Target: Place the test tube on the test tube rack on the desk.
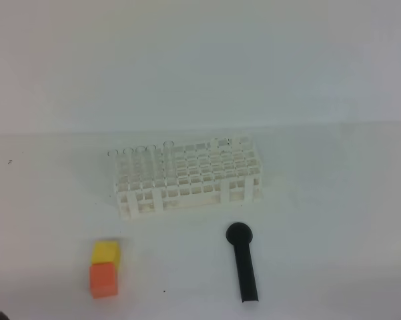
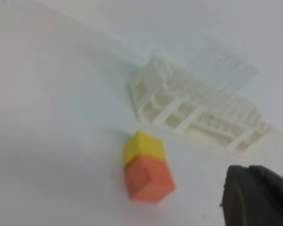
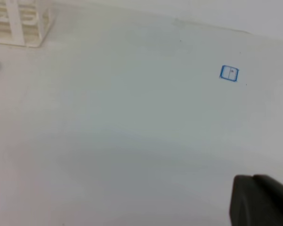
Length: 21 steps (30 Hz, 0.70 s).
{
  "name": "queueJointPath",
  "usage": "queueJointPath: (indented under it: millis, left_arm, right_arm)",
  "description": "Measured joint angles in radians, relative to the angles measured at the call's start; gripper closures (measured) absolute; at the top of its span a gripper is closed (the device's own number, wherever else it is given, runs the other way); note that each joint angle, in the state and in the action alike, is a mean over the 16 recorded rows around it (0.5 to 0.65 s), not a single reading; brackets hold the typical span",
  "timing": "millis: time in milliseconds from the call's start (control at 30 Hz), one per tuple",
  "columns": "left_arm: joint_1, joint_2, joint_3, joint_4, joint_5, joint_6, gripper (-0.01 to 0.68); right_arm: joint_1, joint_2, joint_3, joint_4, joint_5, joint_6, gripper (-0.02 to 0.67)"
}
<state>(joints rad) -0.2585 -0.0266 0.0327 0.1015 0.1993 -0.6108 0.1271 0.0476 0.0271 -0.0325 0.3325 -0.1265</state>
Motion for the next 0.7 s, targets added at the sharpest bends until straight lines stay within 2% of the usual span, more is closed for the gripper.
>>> queueJointPath:
  millis: [267,533,700]
  left_arm:
    - [0.000,0.000,-0.001,-0.049,0.124,0.233,0.673]
    - [0.004,0.000,-0.001,-0.039,0.130,0.522,0.673]
    - [0.010,0.000,-0.001,-0.044,0.128,0.626,0.673]
  right_arm:
    - [0.000,0.000,0.000,0.000,0.001,0.000,0.650]
    - [-0.002,0.000,0.000,0.000,0.001,0.000,0.650]
    - [-0.002,0.000,0.000,0.000,0.001,0.000,0.650]
